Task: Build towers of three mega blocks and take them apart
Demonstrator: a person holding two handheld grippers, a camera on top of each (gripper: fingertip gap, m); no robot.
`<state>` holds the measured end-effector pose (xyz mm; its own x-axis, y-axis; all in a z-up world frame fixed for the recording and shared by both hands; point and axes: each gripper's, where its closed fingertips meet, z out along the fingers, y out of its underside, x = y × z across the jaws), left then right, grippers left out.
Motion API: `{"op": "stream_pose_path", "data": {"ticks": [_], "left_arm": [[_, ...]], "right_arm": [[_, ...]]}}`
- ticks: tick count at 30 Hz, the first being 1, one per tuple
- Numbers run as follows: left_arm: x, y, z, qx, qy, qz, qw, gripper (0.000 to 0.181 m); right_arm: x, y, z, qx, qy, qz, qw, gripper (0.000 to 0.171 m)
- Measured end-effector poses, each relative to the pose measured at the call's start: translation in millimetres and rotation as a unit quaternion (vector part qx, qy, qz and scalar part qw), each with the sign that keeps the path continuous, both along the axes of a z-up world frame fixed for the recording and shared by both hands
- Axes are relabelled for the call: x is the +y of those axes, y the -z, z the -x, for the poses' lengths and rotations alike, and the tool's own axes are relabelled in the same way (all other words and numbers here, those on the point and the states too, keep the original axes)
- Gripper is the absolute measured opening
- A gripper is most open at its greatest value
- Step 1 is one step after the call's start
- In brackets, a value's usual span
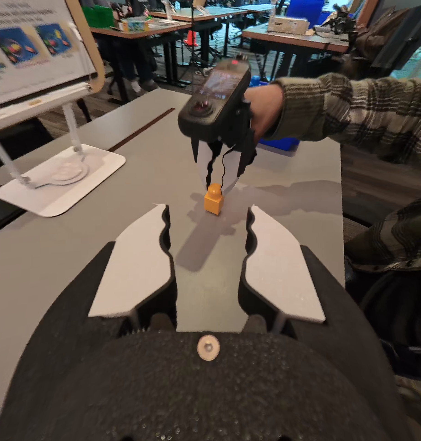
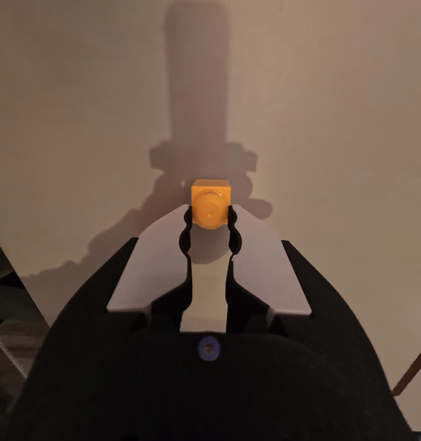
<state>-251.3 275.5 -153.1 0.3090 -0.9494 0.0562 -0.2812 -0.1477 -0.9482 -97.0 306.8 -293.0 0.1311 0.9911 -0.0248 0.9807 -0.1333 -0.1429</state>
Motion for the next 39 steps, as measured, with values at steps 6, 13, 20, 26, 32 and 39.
{"op": "stream_pose_path", "data": {"ticks": [6,13,20,26,32,39], "left_arm": [[-20.4,-20.5,53.0,0.030,-0.043,-0.011,0.999,0.062],[13.8,-45.0,221.6,0.172,-0.209,-0.027,0.962,0.062],[60.6,21.1,305.6,0.288,-0.276,0.108,0.911,0.057],[94.8,83.9,301.4,0.291,-0.304,0.215,0.881,0.059],[118.2,108.1,280.4,0.262,-0.314,0.250,0.878,0.059],[131.9,134.1,267.5,0.268,-0.305,0.316,0.858,0.065]], "right_arm": [[1.8,6.1,2.5,0.041,0.034,0.012,0.998,0.029],[2.4,-51.6,1.6,0.173,0.071,-0.056,0.981,0.063],[-37.8,-84.6,-20.4,0.289,0.156,-0.112,0.938,0.061],[-78.2,-69.3,-37.5,0.344,0.231,-0.086,0.906,0.056],[-94.2,-58.6,-38.9,0.367,0.269,-0.063,0.888,0.056],[-95.0,-65.1,-23.0,0.361,0.258,-0.065,0.894,0.057]]}}
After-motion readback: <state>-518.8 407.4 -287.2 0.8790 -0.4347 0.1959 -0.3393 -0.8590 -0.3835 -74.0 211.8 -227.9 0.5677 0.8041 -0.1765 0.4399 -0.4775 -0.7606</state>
